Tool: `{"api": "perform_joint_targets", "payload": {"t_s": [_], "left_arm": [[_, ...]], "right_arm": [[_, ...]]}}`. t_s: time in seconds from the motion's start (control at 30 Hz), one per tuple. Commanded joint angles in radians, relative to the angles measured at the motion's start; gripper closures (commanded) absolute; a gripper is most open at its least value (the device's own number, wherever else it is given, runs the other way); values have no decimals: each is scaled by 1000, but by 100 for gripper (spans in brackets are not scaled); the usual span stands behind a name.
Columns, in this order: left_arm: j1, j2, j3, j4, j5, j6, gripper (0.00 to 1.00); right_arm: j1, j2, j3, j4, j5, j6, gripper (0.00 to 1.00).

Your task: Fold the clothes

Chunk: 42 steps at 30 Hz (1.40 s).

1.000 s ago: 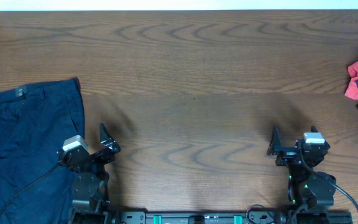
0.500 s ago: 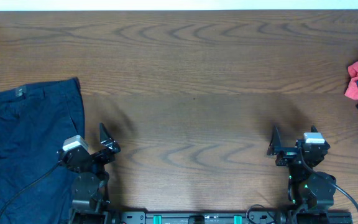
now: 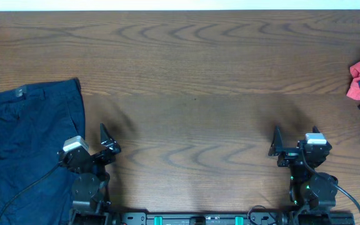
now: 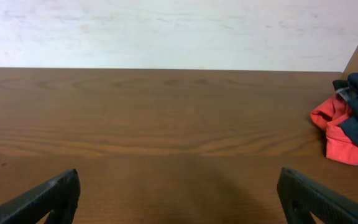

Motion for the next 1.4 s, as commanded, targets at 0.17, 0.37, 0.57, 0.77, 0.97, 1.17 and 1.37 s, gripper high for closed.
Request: {"api": "perform_joint_targets", "payload": {"t_s": [0.17,0.37,0.57,0.77,0.97,1.17,1.37], "left_arm": [[6,-6,-28,-5,13,-9,2],[6,-6,-27,42,13,-5,2],[6,-6,-25,47,13,81,2],[6,-5,-25,45,13,99,2],[6,21,0,34,12,192,2],[6,64,11,23,9,192,2],[6,66,11,38,13,190,2]], "right_arm": [[10,-6,-10,0,10,14,1],[10,-6,-10,0,11,14,1],[10,-6,-10,0,10,14,1],[10,-6,-10,0,11,14,1],[10,-6,-10,0,10,14,1],[10,-6,-10,0,10,14,1],[10,-6,-10,0,10,14,1]]}}
